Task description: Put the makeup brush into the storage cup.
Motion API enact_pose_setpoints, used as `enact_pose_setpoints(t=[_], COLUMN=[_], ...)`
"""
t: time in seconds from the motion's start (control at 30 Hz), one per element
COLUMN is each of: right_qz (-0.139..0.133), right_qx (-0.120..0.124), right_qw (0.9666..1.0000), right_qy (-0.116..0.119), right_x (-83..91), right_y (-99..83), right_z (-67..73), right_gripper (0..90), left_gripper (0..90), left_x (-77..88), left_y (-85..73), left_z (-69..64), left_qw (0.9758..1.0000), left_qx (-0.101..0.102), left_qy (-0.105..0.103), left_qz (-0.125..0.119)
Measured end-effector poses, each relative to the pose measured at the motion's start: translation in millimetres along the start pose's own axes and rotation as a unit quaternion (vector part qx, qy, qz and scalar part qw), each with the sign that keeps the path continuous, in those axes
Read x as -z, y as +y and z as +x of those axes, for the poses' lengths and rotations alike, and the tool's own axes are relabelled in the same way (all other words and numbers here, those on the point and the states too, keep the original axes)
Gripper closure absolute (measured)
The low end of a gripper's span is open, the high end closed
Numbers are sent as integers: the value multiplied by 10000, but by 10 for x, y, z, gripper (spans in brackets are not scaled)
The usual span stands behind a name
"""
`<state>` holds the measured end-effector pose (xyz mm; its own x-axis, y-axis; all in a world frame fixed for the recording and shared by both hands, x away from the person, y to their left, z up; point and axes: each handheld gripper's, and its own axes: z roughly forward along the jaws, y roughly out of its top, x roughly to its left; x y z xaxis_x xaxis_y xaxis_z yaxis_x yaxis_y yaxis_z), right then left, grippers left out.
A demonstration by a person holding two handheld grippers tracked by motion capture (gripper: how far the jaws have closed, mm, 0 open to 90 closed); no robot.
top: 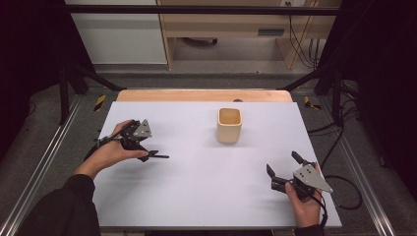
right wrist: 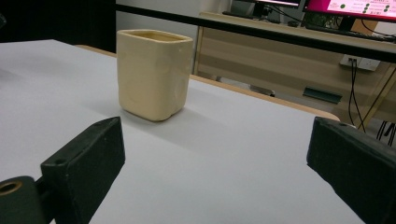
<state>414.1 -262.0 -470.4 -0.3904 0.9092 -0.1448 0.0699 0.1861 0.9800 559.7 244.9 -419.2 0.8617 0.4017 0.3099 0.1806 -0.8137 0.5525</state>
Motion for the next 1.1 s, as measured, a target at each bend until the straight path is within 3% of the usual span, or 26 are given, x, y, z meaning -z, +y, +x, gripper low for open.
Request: enact_pose_setpoints(t=[0.8,1.1], right_qz=[39,46], right_qx=[30,34], right_qw=[10000,10000], right_qy=[-11,-20], right_x=[-3,-11], right_y=[-4,-9], right_z=[13,13], right_gripper=[45,44], left_gripper=[64,89], left_x=[-66,-115], left_y=[-116,-141], left_z=[-12,-3], left_qw=[9993,9989], left_qx=[-80,-26], left_qy=[-150,-232], left_qz=[324,408])
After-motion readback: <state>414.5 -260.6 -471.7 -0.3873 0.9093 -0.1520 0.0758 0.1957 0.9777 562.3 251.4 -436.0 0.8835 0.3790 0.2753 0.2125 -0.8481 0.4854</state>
